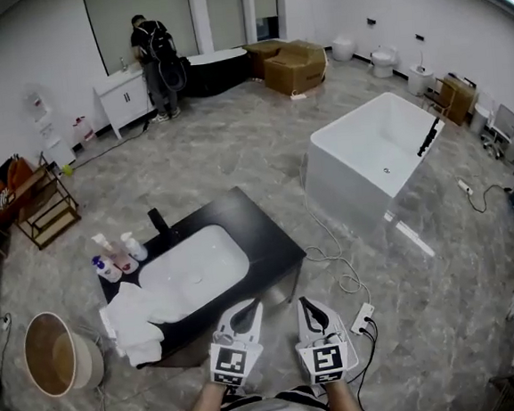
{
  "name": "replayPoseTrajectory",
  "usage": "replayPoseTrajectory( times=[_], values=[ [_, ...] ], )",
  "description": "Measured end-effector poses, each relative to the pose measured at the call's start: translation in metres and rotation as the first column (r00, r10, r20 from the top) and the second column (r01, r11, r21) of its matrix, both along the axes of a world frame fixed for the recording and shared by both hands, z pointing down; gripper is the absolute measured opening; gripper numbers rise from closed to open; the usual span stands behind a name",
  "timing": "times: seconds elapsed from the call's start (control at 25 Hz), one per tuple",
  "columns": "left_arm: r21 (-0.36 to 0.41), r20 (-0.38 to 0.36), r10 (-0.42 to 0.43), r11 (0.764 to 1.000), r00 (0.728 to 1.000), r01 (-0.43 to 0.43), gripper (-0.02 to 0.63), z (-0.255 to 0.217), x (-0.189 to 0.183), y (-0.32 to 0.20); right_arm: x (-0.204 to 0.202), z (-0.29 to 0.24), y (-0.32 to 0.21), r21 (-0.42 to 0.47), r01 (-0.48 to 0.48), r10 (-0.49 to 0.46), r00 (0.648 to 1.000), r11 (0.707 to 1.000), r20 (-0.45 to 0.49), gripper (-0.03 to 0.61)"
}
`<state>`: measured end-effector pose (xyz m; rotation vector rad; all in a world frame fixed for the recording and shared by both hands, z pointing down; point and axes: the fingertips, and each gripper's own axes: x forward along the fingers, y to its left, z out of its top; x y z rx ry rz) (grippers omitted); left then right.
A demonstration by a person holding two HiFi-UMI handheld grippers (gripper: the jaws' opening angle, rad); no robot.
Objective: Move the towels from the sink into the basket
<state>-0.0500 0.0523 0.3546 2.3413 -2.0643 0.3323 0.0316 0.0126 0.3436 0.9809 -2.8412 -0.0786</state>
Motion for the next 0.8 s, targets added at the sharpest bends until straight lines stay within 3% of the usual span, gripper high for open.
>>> replayPoseTrajectory(
  times=[0.4,0.8],
  values=[
    [0.003,-0.013,-0.193,0.981,0.981,0.193,0.009,0.003,-0.153,0.068,-0.167,0.004,0.06,-0.001,0.201,-0.201,0.98,0.98,0.003,0.0],
    [-0.03,-0.024,-0.41,0.912,0.912,0.409,0.009,0.023,-0.271,0.17,-0.302,0.025,0.142,-0.032,0.423,-0.424,0.905,0.906,-0.027,0.0]
  ],
)
